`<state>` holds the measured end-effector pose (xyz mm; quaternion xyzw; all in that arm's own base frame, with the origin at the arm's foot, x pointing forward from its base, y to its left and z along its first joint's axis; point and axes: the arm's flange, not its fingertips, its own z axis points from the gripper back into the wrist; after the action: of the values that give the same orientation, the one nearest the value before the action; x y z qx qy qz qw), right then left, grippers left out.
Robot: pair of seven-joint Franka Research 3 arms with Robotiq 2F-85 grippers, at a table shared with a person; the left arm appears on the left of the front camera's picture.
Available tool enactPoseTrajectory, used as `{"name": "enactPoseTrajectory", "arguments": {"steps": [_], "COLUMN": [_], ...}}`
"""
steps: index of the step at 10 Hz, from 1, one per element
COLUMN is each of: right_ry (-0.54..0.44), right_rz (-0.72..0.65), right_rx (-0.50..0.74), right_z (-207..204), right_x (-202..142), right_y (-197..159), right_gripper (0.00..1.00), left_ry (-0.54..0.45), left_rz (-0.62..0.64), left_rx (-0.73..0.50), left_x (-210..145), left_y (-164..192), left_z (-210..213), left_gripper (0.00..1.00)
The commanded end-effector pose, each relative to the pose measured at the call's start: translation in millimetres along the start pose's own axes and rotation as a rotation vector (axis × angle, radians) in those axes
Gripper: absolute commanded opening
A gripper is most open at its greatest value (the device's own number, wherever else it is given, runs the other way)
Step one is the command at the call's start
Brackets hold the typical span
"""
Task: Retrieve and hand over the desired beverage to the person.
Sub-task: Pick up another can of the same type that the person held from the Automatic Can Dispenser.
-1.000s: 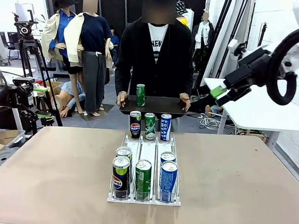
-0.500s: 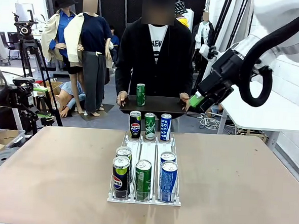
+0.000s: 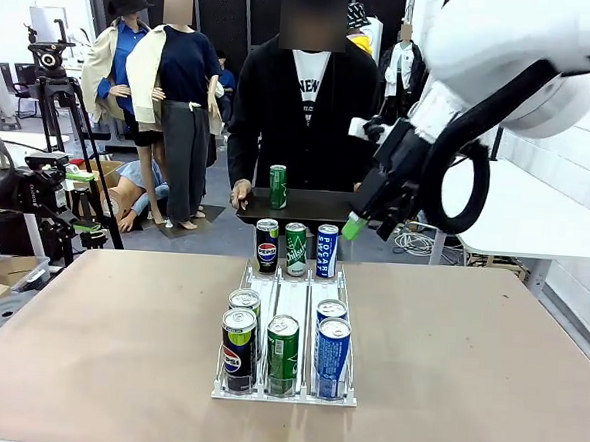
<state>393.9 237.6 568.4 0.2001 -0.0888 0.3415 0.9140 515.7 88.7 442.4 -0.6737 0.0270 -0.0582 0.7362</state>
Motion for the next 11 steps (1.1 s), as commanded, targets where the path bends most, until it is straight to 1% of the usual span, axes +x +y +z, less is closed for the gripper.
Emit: {"name": "enactPoseTrajectory", "arguments": {"steps": [1, 2, 4, 6, 9, 11], "right_ry": [0.042, 0.064, 0.113, 0.139, 0.131, 0.141], "right_rz": [-0.052, -0.063, -0.06, -0.062, -0.052, -0.068], "right_rx": [-0.094, -0.133, -0.161, -0.206, -0.229, -0.288], "right_z": [-22.9, -35.1, -52.6, -65.8, -76.3, -86.0], "right_x": [13.5, 17.8, 22.5, 20.7, 9.9, 4.3], "right_y": [9.0, 13.9, 23.0, 32.0, 48.8, 56.5], "right_gripper": [1.0, 1.0, 1.0, 1.0, 1.0, 1.0], "left_ry": [-0.005, -0.005, -0.005, -0.005, -0.005, -0.005], "left_rz": [0.0, 0.0, 0.0, 0.0, 0.0, 0.0], "left_rx": [0.011, 0.011, 0.011, 0.011, 0.011, 0.011], "left_x": [-0.3, -0.3, -0.3, -0.3, -0.3, -0.3], "left_y": [-0.1, -0.1, -0.1, -0.1, -0.1, -0.1], "left_z": [1.2, 1.2, 1.2, 1.2, 1.2, 1.2], "left_gripper": [1.0, 1.0, 1.0, 1.0, 1.0, 1.0]}}
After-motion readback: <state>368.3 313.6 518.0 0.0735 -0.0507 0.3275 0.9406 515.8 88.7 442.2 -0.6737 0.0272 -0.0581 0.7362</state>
